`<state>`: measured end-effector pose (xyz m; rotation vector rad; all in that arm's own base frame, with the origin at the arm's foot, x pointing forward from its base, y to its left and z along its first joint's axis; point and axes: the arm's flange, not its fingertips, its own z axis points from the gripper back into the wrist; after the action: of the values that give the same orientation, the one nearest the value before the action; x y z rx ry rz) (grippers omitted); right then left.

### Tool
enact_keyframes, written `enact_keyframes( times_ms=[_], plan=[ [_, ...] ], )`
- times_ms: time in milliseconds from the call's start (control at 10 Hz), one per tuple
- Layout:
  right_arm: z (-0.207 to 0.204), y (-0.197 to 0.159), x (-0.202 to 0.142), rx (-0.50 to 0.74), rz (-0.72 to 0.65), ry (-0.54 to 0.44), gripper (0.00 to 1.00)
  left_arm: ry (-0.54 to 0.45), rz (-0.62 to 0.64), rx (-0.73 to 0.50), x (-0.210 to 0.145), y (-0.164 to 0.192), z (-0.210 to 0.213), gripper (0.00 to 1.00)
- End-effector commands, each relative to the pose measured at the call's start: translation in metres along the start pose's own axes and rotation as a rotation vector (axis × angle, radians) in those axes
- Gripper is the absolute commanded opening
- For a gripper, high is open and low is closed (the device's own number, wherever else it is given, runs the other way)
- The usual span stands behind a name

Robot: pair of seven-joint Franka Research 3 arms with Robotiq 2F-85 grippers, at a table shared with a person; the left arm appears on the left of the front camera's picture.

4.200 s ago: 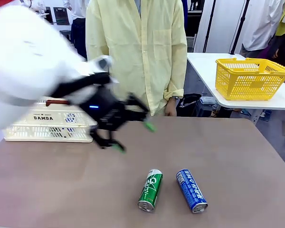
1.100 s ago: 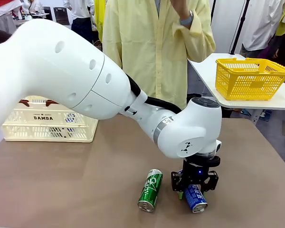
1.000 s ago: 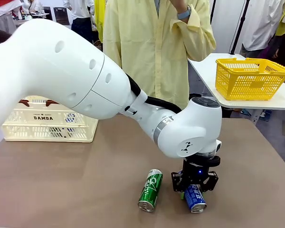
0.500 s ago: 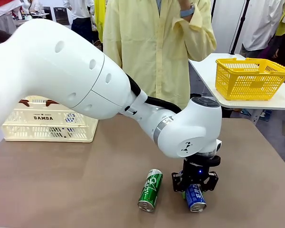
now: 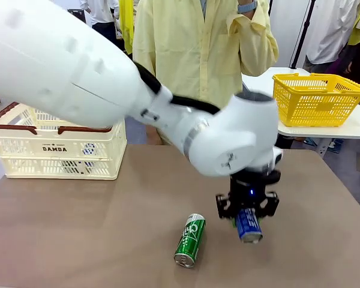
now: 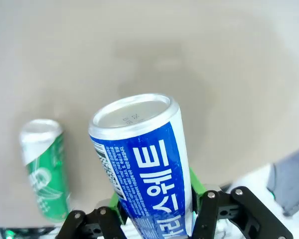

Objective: Place the drinks into the Shopping basket.
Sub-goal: Pick up one drink and place it into the Shopping basket.

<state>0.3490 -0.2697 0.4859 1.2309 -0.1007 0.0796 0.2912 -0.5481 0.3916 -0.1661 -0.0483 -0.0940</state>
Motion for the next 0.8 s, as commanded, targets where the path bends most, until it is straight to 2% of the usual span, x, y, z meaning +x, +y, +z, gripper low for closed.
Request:
enact_keyframes(
  times_ms=[0, 100, 300, 400, 700],
  plan=[
    [0.000, 0.003, -0.002, -0.012, -0.010, 0.013, 1.00, 0.053, -0.157, -0.048, -0.040, 0.045, 0.086, 0.00],
    [0.000, 0.003, -0.002, -0.012, -0.010, 0.013, 1.00, 0.055, -0.216, -0.036, -0.057, 0.061, 0.107, 0.00],
    [0.000, 0.003, -0.002, -0.012, -0.010, 0.013, 1.00, -0.074, -0.206, -0.068, -0.082, 0.097, 0.126, 0.00],
    [0.000, 0.003, -0.002, -0.012, -0.010, 0.013, 1.00, 0.012, -0.200, -0.027, -0.063, 0.043, 0.112, 0.00],
    [0.000, 0.003, -0.002, -0.012, -0.010, 0.013, 1.00, 0.012, -0.200, -0.027, -0.063, 0.043, 0.112, 0.00]
  ],
)
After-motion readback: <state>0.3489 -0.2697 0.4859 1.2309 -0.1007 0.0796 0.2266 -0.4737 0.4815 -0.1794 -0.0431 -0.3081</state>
